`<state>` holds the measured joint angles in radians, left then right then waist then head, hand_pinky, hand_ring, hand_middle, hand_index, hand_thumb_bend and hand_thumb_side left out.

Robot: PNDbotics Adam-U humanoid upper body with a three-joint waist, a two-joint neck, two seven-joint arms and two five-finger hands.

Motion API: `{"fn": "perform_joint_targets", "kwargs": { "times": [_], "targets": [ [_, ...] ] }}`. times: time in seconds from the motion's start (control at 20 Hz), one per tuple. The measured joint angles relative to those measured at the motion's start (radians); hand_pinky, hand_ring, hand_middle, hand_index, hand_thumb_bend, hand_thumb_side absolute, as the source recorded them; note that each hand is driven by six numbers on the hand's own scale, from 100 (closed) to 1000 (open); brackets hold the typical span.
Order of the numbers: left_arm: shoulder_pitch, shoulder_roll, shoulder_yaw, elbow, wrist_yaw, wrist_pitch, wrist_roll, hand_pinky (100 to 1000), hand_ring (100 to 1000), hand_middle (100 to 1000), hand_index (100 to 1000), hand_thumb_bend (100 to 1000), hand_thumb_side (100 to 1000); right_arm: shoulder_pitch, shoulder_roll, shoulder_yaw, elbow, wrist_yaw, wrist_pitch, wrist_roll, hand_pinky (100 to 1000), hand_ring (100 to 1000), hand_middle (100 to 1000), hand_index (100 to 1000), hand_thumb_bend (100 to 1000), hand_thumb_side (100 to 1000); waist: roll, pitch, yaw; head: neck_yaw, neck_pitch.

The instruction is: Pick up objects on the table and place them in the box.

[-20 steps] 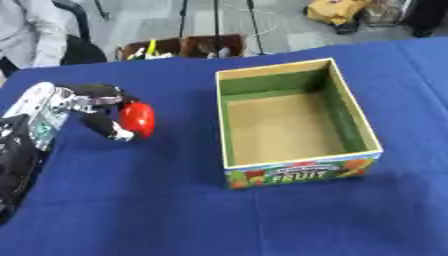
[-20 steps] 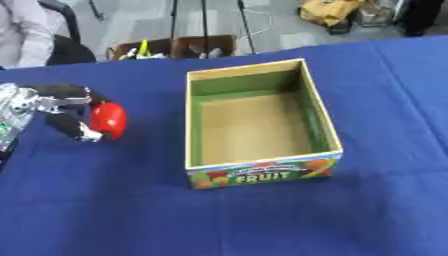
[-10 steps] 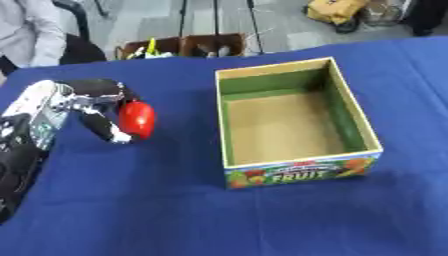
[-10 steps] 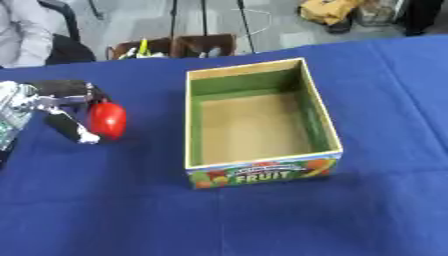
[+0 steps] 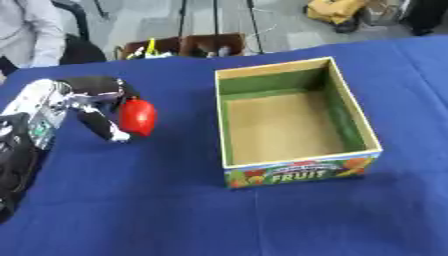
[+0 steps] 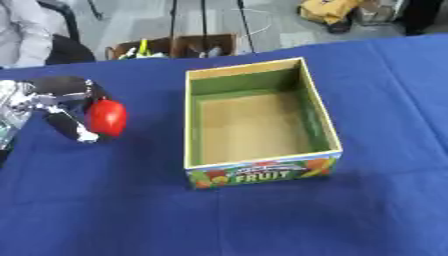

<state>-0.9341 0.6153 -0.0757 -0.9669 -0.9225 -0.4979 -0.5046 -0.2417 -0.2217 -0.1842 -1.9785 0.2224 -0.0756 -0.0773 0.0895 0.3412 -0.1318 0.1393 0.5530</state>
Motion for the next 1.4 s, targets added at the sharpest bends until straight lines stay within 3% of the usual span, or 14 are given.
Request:
{"fn": "perform_joint_targets", "kwargs": {
  "times": [0.6,1.05,1.1,1.15,1.4],
  "targets": [
    [-0.019,-0.005,0.014,-0.108,0.124,0.077,0.077,155,382,324,499,100,462,0.003,0.000,0.000,0.000,0.000,0.006,-0.003,331,271,318,472,100,799,0.003,-0.022,0.002,-0.031,0.001],
    [-0.118,-0.066,-0.005,-0.214,0.208,0.128,0.038,143,372,313,486,100,449,0.004,0.000,0.001,0.000,-0.004,0.007,-0.002,331,272,318,472,100,793,0.021,-0.034,-0.014,-0.024,0.001],
    [-0.130,-0.075,-0.007,-0.223,0.215,0.132,0.033,143,372,314,486,100,679,0.004,0.000,0.001,0.000,-0.004,0.007,-0.002,331,271,319,472,100,813,0.024,-0.034,-0.017,-0.022,0.001],
    [-0.138,-0.085,-0.008,-0.231,0.221,0.135,0.028,142,371,311,485,100,449,0.004,0.000,0.003,0.000,-0.004,0.007,-0.002,331,271,318,472,100,792,0.027,-0.036,-0.020,-0.019,0.001],
    [-0.178,-0.150,-0.011,-0.262,0.233,0.151,0.013,139,370,305,479,100,450,0.002,0.000,0.008,0.000,-0.006,0.011,0.002,330,269,318,473,100,789,0.035,-0.039,-0.042,-0.001,0.001]
  ]
}}
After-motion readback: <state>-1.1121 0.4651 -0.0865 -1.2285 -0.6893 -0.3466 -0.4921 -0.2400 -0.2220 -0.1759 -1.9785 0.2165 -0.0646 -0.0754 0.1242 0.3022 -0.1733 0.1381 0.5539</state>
